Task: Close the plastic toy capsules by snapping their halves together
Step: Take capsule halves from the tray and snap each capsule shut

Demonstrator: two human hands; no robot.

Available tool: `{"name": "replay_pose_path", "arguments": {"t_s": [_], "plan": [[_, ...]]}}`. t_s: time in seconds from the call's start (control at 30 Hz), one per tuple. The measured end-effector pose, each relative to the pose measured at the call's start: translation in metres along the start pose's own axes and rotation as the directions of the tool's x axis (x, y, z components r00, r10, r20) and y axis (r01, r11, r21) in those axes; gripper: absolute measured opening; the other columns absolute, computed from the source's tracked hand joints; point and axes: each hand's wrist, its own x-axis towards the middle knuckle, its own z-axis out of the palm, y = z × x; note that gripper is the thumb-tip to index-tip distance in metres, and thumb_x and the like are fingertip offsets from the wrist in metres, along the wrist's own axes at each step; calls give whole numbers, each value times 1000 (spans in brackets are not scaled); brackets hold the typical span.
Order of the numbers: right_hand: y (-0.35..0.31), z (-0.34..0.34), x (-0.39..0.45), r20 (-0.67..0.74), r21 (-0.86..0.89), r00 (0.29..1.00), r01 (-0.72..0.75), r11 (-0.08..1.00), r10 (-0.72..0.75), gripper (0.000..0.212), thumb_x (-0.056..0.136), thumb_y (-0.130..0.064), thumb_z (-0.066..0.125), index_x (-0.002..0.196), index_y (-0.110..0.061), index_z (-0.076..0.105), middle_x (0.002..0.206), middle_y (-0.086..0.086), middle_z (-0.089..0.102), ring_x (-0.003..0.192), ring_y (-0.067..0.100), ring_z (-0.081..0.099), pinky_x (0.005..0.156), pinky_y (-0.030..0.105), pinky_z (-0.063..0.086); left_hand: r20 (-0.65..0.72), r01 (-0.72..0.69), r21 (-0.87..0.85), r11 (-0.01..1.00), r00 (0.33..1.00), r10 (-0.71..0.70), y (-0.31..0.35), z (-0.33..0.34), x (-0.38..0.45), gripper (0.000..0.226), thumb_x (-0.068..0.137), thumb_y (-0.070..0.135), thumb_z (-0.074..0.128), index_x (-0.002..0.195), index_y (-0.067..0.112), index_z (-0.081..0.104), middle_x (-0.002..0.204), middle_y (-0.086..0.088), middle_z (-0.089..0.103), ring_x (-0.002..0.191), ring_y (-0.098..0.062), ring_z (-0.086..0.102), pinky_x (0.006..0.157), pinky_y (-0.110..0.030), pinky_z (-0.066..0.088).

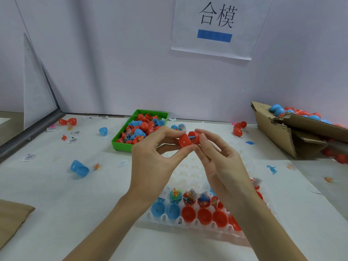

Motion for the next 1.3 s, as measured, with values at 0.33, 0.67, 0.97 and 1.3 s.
{"name": "replay_pose_path", "arguments": {"t_s": [0.33,0.67,0.97,1.3], "plan": [[3,-4,1,3,-297,996,87,951,-91,22,81,-39,77,102,-33,79,103,-4,79,105,13,73,86,15,56,94,-56,72,996,994,49,-2,-6,4,36,75,34,84,108,23,75,99,16,76,92,1,74,80,-10,56],[11,-3,-1,-13,-430,976,189,883,-216,18,94,-21,71,111,-23,77,98,-8,79,97,9,75,81,18,59,78,-194,246,950,981,180,-13,-5,2,43,79,23,85,119,11,77,111,1,78,100,-5,73,90,-15,57],[22,2,-6,0,-620,943,262,740,-333,22,86,-23,80,106,-30,73,94,-18,75,94,4,72,83,17,57,181,-408,345,845,912,367,-20,3,-5,43,80,6,88,121,8,75,115,-1,75,110,-11,68,100,-22,53],[25,-2,-6,121,-773,923,318,548,-366,16,96,-9,65,100,-22,74,92,-15,73,95,8,70,89,26,57,254,-504,450,737,864,436,-25,5,-10,42,83,3,86,123,2,73,113,-6,74,106,-17,67,98,-26,54]]}}
